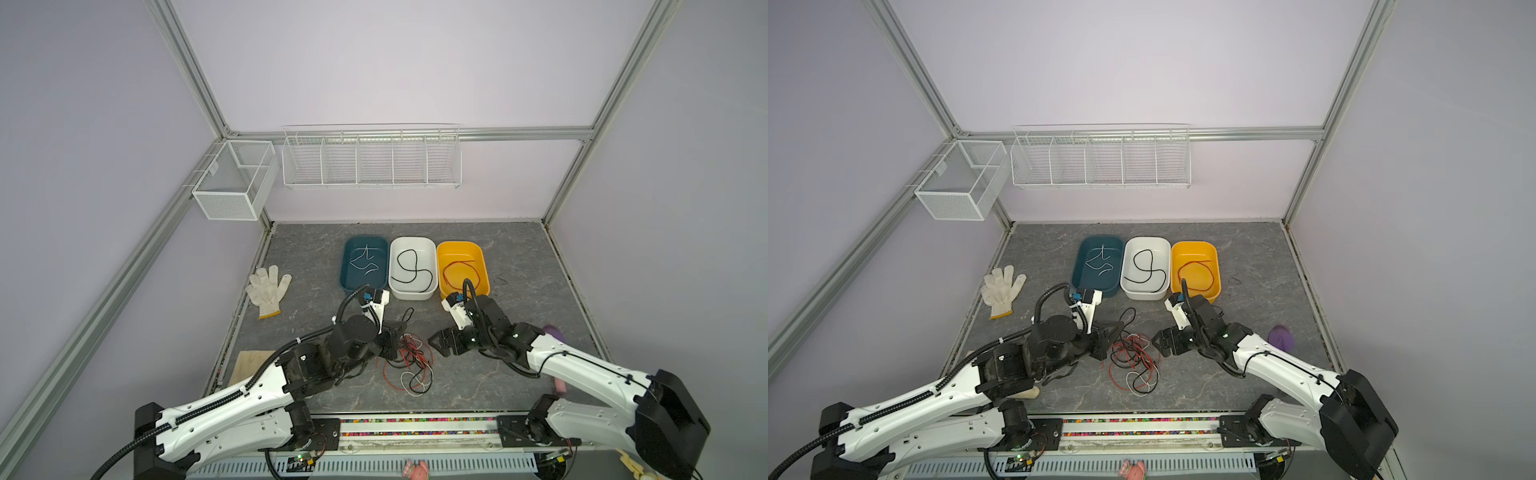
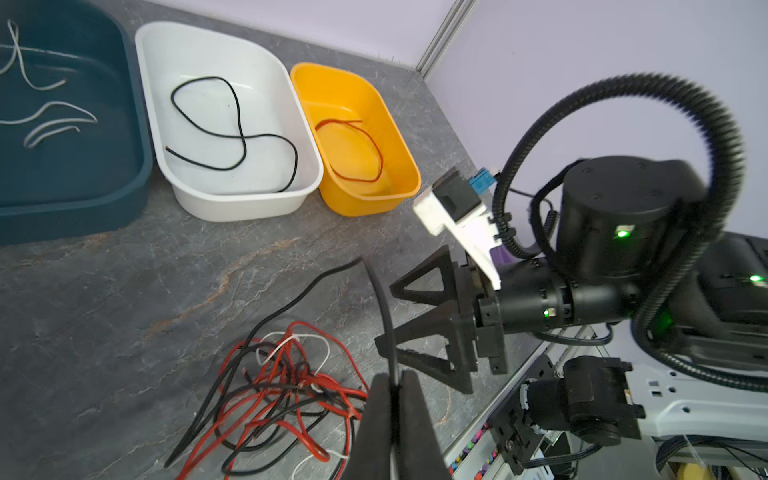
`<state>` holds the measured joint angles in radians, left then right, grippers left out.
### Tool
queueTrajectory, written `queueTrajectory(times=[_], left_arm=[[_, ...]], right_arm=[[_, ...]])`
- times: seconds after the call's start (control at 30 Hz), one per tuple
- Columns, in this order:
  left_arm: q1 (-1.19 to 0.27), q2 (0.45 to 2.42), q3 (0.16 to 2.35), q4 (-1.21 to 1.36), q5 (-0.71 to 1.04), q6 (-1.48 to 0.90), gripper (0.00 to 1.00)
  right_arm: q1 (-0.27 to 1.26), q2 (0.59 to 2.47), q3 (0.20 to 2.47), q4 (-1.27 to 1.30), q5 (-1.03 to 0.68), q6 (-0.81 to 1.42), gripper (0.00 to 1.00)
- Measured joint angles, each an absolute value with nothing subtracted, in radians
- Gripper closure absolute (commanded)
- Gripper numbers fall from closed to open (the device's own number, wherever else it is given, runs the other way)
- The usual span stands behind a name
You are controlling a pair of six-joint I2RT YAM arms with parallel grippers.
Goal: Untangle the cables
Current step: 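Lift the black cable up out of the pile with the left gripper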
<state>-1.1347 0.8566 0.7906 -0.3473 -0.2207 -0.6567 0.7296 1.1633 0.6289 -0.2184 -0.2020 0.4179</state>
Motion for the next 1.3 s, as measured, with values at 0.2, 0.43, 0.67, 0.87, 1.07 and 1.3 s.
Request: queueTrajectory(times=[0.2,0.43,0.67,0.87,1.07,1.3], left_arm=[[-1.135,0.817,0.861,-0.376,-0.248,-0.628,1.00],[-1.135,0.813,0.928,-0.403,-0.281,-0.597,1.00],[-1.135,0.826,0.997,-0.420,-0.309,-0.568,1.00],[-1.135,0.823,0.995,-0.380,-0.327,-0.575,1.00],[-1.135,0.852,0.995,-0.310,-0.316,-0.595,1.00],[-1.135,0.896,0.995,-0.239,-0.278,-0.639,1.00]], right_arm=[[0.739,1.163,0.629,-0.205,-0.202,0.418,0.11],[0.745,1.142,0.620,-0.180,-0.203,0.418,0.11],[0.748,1.078,0.594,-0.152,-0.206,0.418,0.12],[0.765,0.998,0.536,-0.084,-0.276,0.418,0.07],[0.817,0.974,0.516,-0.008,-0.335,0.408,0.14],[0.896,0.976,0.513,0.024,-0.280,0.377,0.34]])
